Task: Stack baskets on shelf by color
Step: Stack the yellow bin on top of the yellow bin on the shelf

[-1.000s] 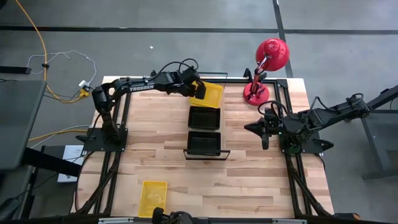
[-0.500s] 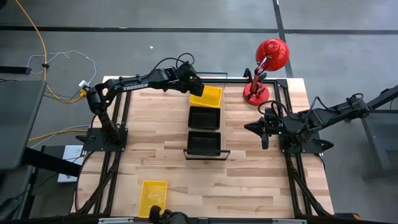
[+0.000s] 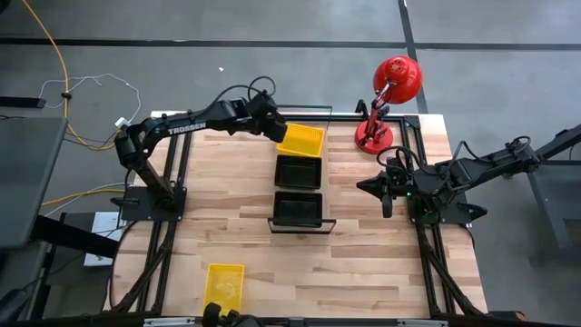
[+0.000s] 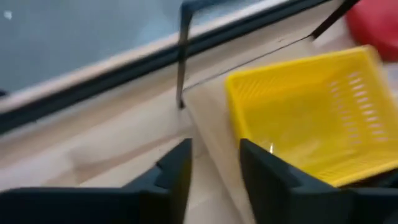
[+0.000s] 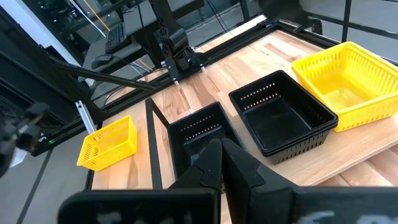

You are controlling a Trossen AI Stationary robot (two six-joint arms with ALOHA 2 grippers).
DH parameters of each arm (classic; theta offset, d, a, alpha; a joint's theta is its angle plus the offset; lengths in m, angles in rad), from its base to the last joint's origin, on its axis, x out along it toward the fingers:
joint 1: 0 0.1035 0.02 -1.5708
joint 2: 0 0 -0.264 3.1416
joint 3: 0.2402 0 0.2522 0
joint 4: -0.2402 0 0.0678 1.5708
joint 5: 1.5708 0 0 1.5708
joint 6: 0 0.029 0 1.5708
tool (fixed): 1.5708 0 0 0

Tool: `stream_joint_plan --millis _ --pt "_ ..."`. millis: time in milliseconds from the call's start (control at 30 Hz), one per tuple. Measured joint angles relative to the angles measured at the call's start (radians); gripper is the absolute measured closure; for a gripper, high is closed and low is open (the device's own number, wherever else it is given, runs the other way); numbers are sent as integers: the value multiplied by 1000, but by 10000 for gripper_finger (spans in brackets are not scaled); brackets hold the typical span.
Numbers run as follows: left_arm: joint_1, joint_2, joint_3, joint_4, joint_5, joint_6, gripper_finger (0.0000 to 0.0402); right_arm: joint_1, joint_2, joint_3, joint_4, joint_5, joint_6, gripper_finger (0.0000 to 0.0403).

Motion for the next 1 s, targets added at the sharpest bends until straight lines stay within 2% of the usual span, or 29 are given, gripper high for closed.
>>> stream_joint_plan --millis 133,167,300,500,1000 --pt "0 2 -106 78 7 -62 376 0 0 0 0 0 0 403" --pt "0 2 -128 97 6 -78 388 0 0 0 0 1 0 403" --pt "0 2 -185 195 -4 -155 388 0 0 0 0 6 0 403" --pt "0 33 -193 292 35 -216 398 0 0 0 0 6 0 403" --pt "-15 82 -194 318 62 -291 401 0 0 0 0 6 -7 403"
